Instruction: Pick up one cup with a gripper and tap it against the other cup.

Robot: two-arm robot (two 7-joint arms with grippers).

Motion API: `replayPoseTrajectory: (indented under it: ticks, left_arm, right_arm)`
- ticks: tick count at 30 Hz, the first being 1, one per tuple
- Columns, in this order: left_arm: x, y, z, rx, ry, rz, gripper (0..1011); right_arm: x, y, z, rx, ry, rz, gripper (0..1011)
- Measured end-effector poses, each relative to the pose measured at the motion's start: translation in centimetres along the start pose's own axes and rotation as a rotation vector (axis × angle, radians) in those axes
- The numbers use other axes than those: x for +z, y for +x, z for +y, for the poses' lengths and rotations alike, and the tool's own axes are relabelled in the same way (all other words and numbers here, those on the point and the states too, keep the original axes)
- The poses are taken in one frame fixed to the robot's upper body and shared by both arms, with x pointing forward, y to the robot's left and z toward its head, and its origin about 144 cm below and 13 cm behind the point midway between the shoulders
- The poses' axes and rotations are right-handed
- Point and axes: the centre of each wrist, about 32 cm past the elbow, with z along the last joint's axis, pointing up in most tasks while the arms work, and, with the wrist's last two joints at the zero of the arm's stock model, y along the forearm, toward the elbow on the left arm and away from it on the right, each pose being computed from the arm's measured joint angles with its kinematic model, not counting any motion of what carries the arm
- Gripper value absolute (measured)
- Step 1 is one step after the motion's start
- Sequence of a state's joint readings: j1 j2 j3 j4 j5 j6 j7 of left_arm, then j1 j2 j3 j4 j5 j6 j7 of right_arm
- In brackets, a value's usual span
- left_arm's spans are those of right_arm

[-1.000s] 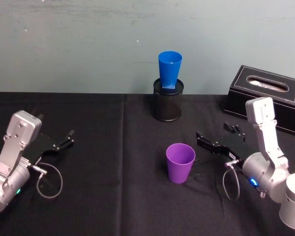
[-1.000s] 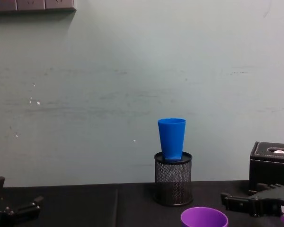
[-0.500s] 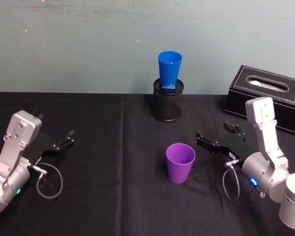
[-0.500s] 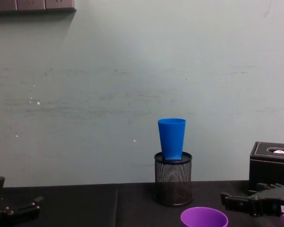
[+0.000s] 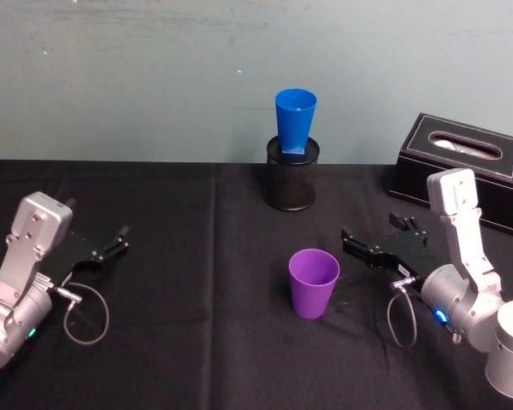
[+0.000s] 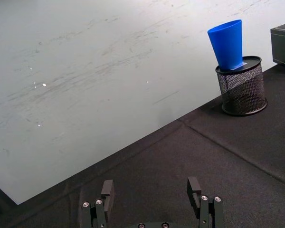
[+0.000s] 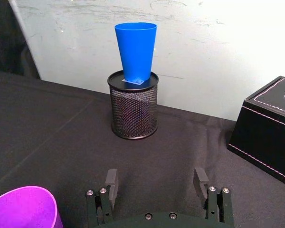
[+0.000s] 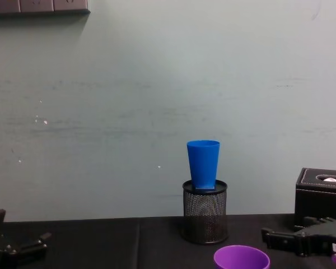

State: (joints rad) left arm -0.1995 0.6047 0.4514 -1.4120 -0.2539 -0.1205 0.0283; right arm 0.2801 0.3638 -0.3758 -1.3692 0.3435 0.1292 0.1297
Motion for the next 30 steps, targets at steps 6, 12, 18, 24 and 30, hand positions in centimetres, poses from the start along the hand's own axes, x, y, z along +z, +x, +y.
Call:
replayPoseTrajectory:
  ticks: [6, 12, 18, 24, 30]
  left_arm:
    - [0.0, 0.0, 0.0, 0.0, 0.0, 0.0, 1011]
    - [0.0, 0.0, 0.0, 0.0, 0.0, 0.0, 1011]
    - [0.0, 0.0, 0.0, 0.0, 0.0, 0.0, 1011]
    - [0.0, 0.0, 0.0, 0.0, 0.0, 0.0, 1011]
    - [0.0, 0.0, 0.0, 0.0, 0.0, 0.0, 1011]
  right_arm:
    - [0.0, 0.0, 0.0, 0.0, 0.0, 0.0, 1004]
    - [0.0, 0.0, 0.0, 0.0, 0.0, 0.0, 1004]
    - [0.0, 0.0, 0.0, 0.0, 0.0, 0.0, 1004]
    - [0.0, 0.0, 0.0, 0.0, 0.0, 0.0, 1004]
    - [0.0, 0.0, 0.0, 0.0, 0.0, 0.0, 1004]
